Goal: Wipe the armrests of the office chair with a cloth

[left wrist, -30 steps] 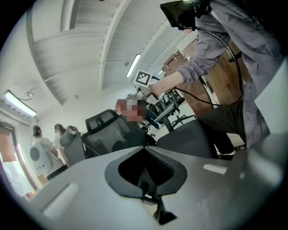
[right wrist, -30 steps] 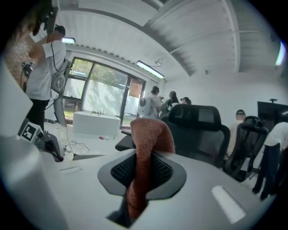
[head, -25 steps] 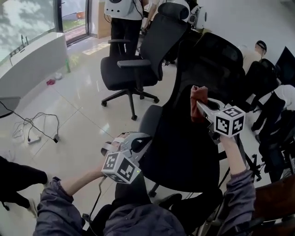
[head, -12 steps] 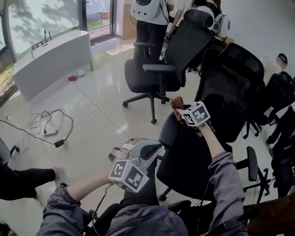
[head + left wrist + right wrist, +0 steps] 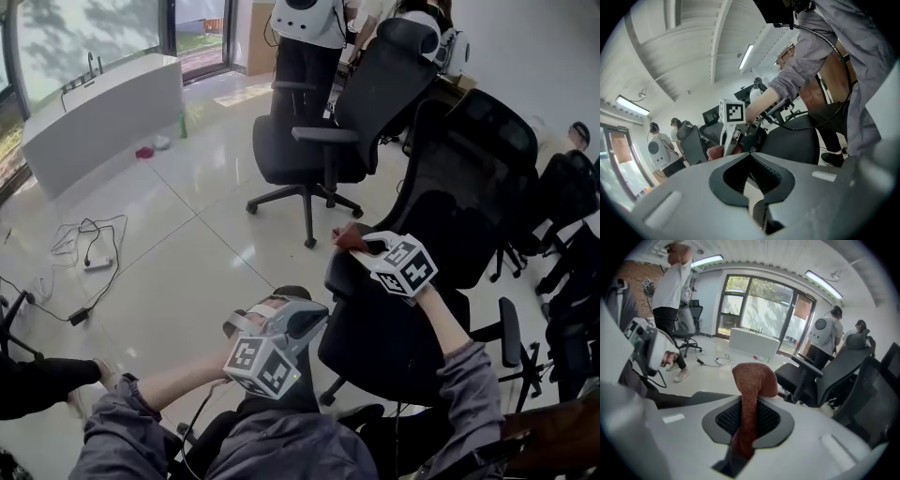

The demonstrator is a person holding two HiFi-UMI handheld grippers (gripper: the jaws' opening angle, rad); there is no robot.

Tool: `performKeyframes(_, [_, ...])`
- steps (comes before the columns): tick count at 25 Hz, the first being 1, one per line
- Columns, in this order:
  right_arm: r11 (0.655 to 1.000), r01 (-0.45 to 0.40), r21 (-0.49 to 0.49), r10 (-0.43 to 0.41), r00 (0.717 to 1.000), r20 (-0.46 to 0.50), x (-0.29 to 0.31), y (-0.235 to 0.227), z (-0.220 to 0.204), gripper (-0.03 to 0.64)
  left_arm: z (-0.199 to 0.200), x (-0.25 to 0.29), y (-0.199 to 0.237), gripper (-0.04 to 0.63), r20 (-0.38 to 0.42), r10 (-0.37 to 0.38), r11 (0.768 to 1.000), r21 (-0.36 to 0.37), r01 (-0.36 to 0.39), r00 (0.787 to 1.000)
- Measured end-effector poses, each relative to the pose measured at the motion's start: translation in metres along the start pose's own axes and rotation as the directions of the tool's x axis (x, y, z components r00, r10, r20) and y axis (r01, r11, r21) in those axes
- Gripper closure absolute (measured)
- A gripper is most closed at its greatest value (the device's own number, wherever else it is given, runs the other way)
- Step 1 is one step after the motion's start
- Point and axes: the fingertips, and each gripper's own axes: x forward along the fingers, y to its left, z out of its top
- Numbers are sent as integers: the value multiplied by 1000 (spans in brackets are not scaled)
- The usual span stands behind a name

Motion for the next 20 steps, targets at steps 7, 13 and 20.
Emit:
performKeyframes(7, [994, -98, -43, 101, 992, 70, -45, 79, 9, 566, -8, -5, -4, 578, 0, -3, 1000, -12, 3, 1000])
performKeyframes(13, [993, -100, -60, 104, 992, 73, -49, 77, 8, 566, -13, 4, -1, 578, -2, 7, 1000, -12, -7, 1000])
performKeyframes(20, [999, -8, 39, 7, 1000, 20, -7, 3, -8, 566, -17, 7, 10, 578, -4, 31, 999, -14, -31, 1000])
